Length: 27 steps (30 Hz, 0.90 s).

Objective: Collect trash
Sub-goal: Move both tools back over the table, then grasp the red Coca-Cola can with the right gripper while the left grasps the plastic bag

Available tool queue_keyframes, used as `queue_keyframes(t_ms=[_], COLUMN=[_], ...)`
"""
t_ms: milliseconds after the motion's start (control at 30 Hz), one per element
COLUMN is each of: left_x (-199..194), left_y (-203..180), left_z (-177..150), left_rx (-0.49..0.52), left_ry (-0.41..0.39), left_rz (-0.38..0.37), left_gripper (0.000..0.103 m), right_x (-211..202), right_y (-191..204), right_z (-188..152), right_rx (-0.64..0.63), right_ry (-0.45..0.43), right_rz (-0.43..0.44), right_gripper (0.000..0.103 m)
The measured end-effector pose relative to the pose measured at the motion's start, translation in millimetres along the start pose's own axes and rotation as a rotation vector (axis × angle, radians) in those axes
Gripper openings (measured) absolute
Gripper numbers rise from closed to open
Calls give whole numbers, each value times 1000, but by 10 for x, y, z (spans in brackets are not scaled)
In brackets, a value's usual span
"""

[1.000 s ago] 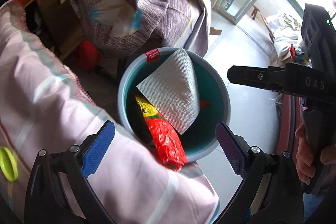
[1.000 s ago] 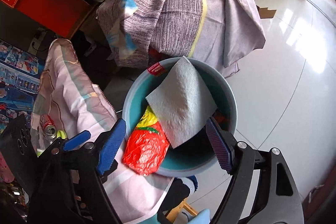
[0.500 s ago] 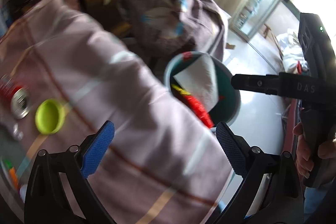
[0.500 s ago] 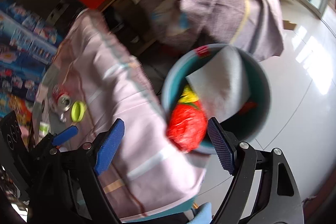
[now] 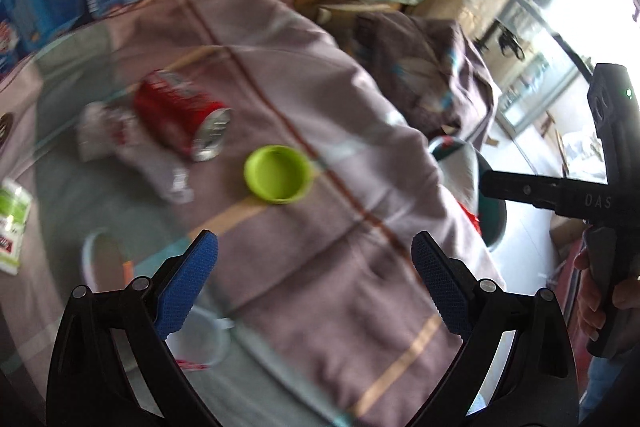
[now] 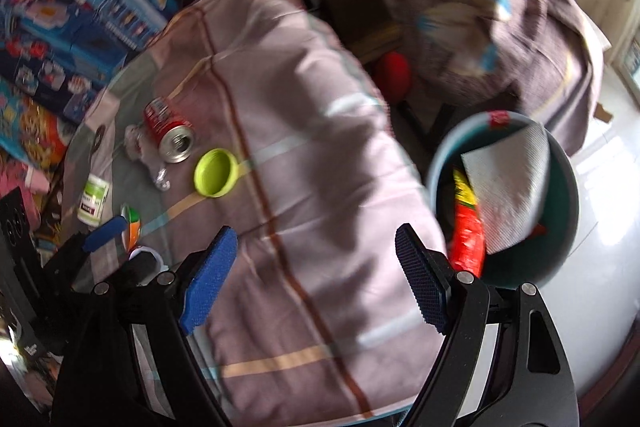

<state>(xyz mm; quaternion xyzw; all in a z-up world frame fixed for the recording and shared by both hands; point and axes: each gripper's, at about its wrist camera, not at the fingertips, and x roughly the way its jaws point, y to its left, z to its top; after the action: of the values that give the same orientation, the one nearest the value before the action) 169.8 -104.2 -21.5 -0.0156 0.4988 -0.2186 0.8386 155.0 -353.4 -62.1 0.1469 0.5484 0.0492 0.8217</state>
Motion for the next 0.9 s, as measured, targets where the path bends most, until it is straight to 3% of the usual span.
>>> queue_keyframes(t_ms=[433, 900], left_x=[-146, 91], left_y=[1198, 1803], left_z=[-48, 166], left_rx=[-194, -263], left_ry=[-33, -1], left_rz=[93, 116], left_gripper=[98, 98], right_x=[532, 1327], right_y=[991, 1726], right_z=[347, 1005], right_rx=[-183, -273], right_ry=[82, 163], right_rz=[5, 57], right_gripper=[78, 77])
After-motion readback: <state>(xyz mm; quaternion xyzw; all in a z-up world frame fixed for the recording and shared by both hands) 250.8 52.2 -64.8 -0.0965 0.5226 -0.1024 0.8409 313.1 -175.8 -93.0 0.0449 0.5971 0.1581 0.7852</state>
